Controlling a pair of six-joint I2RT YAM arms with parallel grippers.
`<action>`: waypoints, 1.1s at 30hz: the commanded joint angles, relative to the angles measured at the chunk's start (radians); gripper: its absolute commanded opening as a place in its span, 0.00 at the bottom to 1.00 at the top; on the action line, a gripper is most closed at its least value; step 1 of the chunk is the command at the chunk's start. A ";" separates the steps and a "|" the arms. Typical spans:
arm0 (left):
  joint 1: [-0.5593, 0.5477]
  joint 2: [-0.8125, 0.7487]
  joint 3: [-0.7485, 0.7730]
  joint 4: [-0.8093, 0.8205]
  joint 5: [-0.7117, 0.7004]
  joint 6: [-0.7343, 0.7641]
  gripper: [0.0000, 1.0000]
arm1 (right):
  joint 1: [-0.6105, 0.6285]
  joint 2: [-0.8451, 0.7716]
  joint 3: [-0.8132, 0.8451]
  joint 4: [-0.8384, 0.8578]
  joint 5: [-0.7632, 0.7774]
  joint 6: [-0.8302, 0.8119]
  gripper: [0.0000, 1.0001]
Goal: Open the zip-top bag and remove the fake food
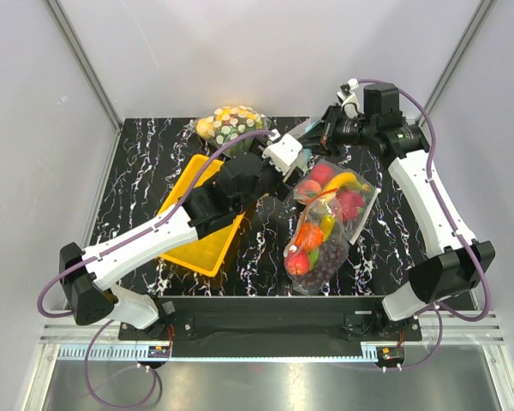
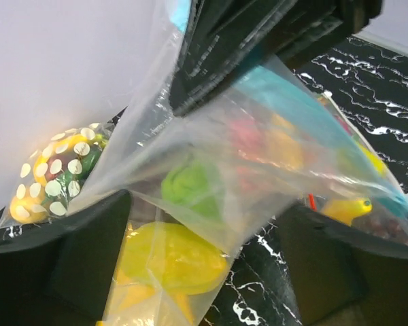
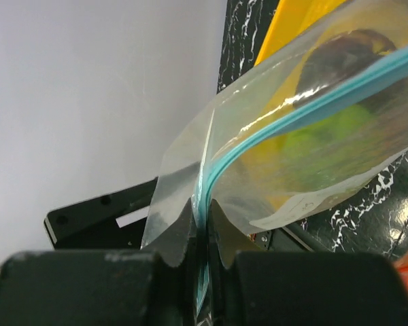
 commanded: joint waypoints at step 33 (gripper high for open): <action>0.252 -0.093 -0.125 -0.350 0.960 -0.254 0.00 | 0.046 -0.370 -0.357 0.141 -0.025 -0.771 0.89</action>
